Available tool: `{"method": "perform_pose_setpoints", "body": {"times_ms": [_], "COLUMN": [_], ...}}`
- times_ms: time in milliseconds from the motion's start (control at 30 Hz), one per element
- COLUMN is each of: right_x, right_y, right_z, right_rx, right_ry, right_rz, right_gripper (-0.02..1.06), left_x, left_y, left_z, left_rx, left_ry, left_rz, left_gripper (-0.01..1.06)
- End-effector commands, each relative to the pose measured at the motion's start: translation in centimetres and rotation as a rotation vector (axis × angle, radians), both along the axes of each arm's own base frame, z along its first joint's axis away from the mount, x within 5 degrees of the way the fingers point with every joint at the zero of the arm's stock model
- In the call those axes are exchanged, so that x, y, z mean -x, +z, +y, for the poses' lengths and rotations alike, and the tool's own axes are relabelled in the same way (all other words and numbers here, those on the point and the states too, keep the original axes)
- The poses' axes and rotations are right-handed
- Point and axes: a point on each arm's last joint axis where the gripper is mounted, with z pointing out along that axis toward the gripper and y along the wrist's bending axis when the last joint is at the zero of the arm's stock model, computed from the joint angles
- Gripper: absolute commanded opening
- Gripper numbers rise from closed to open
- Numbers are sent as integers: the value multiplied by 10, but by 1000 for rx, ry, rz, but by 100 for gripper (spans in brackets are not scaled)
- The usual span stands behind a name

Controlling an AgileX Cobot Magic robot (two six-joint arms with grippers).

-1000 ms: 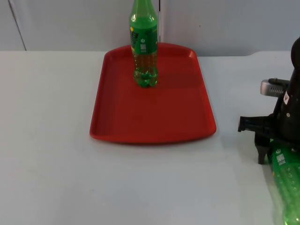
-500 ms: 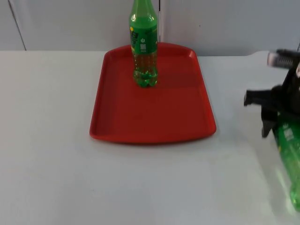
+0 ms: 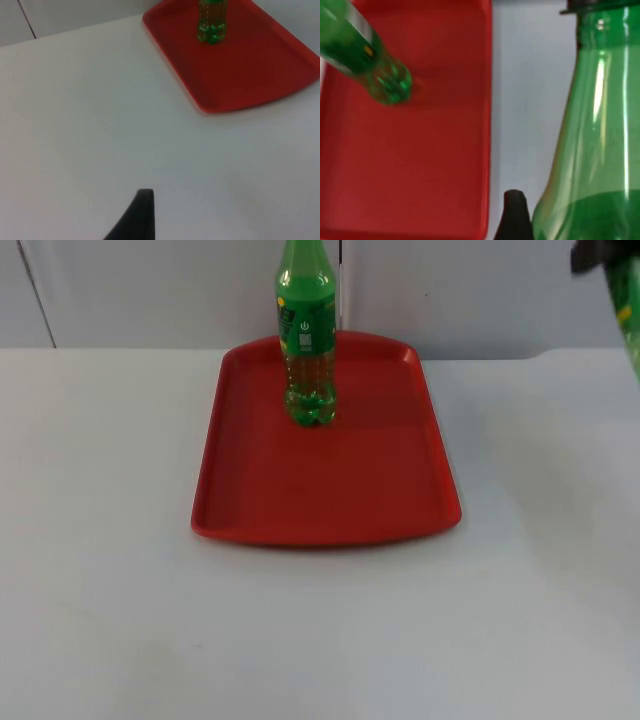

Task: Place the bottle upright on the tray.

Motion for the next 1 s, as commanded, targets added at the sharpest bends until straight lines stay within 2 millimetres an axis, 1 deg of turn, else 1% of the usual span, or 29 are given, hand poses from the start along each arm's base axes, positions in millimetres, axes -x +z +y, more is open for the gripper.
{"method": "perform_pose_setpoints", "body": {"times_ms": [0,100,133,200,267,300,367,467,500,567,600,633,667,733,867,933,967], "right_x": [5,13,13,20,25,25,30,35,35,40,41,43,43,48,50,46,46], "right_y": [20,42,42,58,68,68,72,65,65,54,47,43,43,31,23,15,15], "right_z": [-2,-4,-4,0,10,10,21,38,38,44,44,44,44,43,46,50,50], "right_rx": [10,15,15,9,-8,-8,-37,-104,-104,-152,-167,-189,-189,-227,-230,-230,-230], "right_ry": [45,94,94,140,187,187,235,295,295,325,331,337,337,349,392,407,407], "right_rz": [-94,-208,-208,-314,-398,-398,-482,-600,-600,-680,-703,-743,-743,-804,-866,-864,-864], "right_gripper": [0,0,0,0,0,0,0,0,0,0,0,0,0,0,0,0,0], "left_x": [0,0,0,0,0,0,0,0,0,0,0,0,0,0,0,0,0], "left_y": [-1,-1,-1,-1,-1,-1,-1,-1,-1,-1,-1,-1,-1,-1,-1,-1,-1], "left_z": [0,0,0,0,0,0,0,0,0,0,0,0,0,0,0,0,0], "left_rx": [-2,-2,-2,-2,-2,-2,-2,-2,-2,-2,-2,-2,-2,-2,-2,-2,-2], "left_ry": [-2,-2,-2,-2,-2,-2,-2,-2,-2,-2,-2,-2,-2,-2,-2,-2,-2], "left_rz": [-1,-1,-1,-1,-1,-1,-1,-1,-1,-1,-1,-1,-1,-1,-1,-1,-1], "left_gripper": [105,105,105,105,105,105,105,105,105,105,105,105,105,105,105,105,105]}}
